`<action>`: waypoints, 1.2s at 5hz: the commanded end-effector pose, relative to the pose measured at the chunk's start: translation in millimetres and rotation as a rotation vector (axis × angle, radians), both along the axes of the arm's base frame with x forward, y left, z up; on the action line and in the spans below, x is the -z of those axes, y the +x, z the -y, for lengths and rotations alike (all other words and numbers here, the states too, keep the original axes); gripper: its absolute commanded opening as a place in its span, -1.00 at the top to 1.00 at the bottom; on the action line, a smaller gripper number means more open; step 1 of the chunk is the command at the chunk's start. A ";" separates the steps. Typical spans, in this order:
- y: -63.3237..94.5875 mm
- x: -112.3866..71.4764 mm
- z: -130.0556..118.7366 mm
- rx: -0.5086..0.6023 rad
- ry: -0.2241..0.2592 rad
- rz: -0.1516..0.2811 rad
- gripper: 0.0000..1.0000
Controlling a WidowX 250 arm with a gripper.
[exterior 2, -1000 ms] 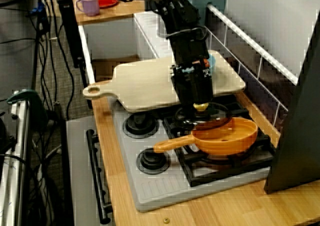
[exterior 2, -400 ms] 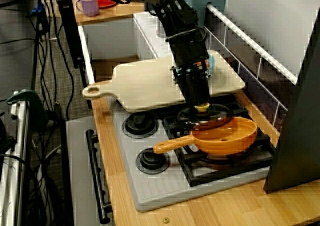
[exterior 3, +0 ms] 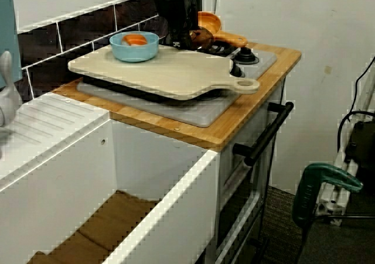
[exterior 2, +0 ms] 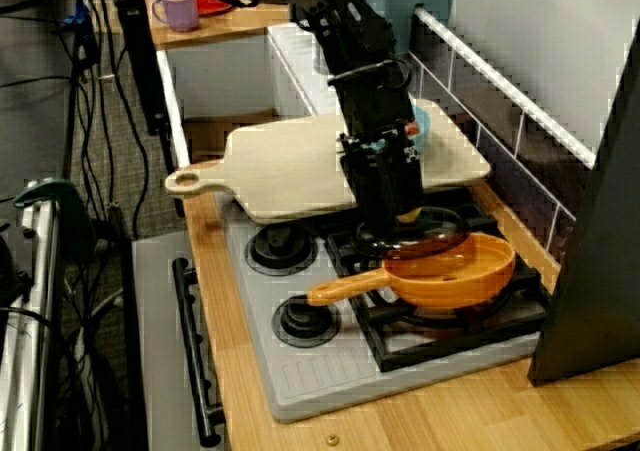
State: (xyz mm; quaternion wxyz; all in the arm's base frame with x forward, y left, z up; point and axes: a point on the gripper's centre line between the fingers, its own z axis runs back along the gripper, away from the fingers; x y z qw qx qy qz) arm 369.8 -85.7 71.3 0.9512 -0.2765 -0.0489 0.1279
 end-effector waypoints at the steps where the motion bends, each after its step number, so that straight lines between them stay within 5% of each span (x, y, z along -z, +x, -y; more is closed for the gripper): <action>1: -3.2 -19.6 11.6 0.006 0.096 0.100 -1.00; 6: 18.2 -35.4 15.6 0.002 0.104 0.089 -1.00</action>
